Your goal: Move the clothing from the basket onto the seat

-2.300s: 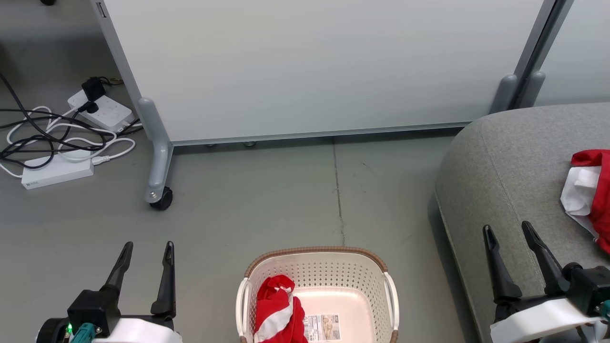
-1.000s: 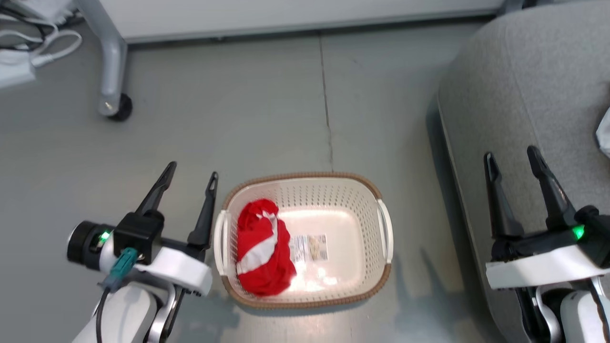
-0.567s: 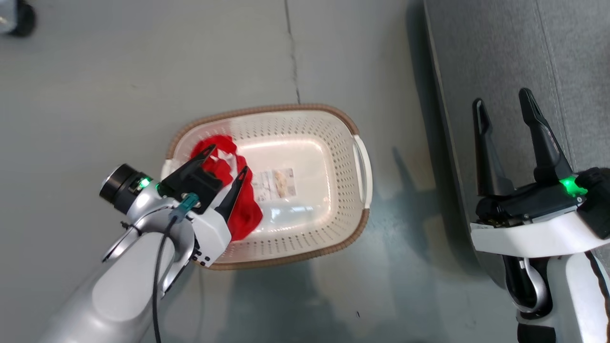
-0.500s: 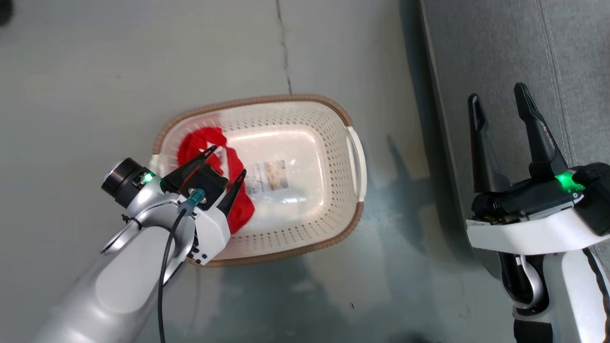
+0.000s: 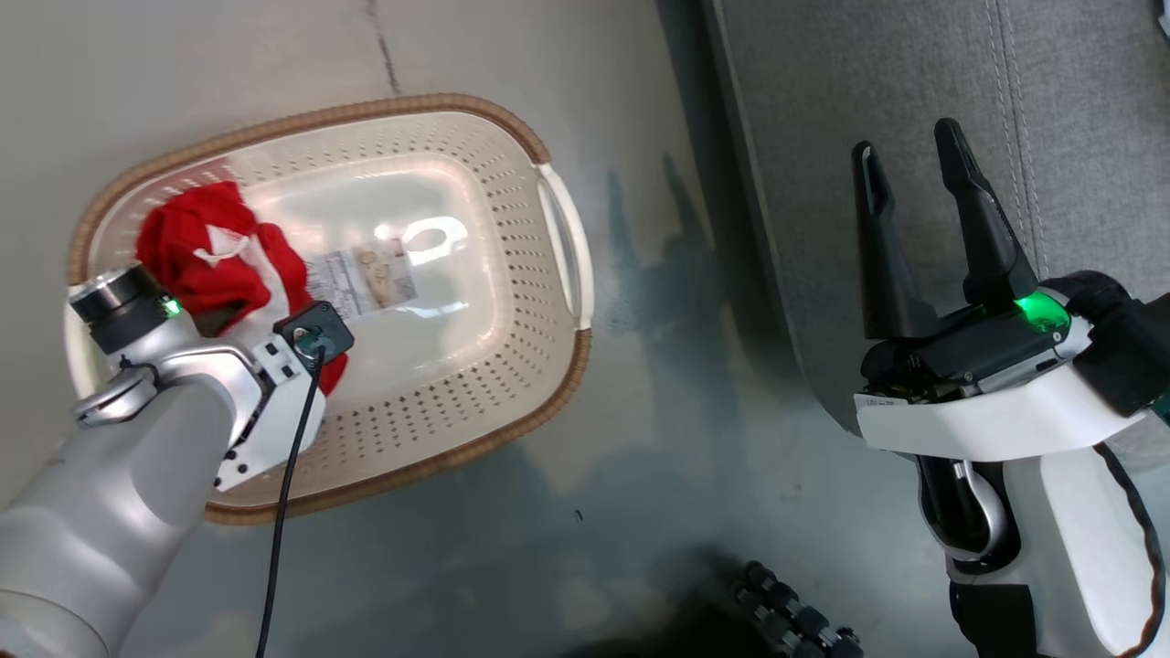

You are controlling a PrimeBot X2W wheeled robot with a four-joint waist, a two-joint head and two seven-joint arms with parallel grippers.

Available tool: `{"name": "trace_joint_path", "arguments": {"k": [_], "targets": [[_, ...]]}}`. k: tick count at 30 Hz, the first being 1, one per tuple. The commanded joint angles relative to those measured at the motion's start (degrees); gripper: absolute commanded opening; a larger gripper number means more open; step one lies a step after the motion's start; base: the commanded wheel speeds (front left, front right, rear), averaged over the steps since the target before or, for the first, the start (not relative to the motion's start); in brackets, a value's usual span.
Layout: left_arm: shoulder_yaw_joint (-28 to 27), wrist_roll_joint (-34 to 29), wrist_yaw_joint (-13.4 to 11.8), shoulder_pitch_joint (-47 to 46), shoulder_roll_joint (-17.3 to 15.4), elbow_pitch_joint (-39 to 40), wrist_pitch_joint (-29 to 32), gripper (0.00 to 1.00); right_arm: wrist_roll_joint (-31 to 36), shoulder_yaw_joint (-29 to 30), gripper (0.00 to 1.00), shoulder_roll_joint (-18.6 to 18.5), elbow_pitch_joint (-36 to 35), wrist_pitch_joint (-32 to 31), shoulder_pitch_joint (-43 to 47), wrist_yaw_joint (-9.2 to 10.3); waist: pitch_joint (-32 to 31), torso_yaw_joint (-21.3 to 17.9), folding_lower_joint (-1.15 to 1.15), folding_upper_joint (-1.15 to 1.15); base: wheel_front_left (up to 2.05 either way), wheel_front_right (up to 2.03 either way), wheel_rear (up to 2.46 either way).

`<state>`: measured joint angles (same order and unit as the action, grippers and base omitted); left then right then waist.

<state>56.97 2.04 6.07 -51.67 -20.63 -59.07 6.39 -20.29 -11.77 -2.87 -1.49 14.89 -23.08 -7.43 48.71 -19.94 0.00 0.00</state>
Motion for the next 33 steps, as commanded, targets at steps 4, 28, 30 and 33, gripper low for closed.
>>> {"name": "trace_joint_path", "arguments": {"k": [4, 28, 30, 33], "targets": [[2.9, -2.1, 0.8, -3.5, -0.6, -4.8, 2.9, 1.00, -1.3, -0.7, 1.00, -0.1, -0.9, 0.5, -1.3, -0.12, 3.4, -3.2, 0.00, 0.00, 0.00, 0.00, 0.00], [-5.9, 12.4, -3.7, -2.8, 7.2, -6.8, -14.3, 0.00, 1.3, 1.6, 1.00, -0.1, -0.4, 0.5, 0.2, -0.12, -3.8, 1.8, 0.00, 0.00, 0.00, 0.00, 0.00], [-7.3, 14.0, -4.3, -1.8, 7.9, -5.8, -16.5, 0.00, 2.1, 2.2, 1.00, -0.1, -0.5, 0.5, 0.6, -0.12, -5.4, 3.0, 0.00, 0.00, 0.00, 0.00, 0.00], [-9.5, 16.6, -5.2, 0.3, 9.0, -3.4, -19.1, 0.00, 3.3, 2.9, 1.00, -0.2, -0.1, 0.5, 1.6, -0.12, -8.2, 4.8, 0.00, 0.00, 0.00, 0.00, 0.00]]}}
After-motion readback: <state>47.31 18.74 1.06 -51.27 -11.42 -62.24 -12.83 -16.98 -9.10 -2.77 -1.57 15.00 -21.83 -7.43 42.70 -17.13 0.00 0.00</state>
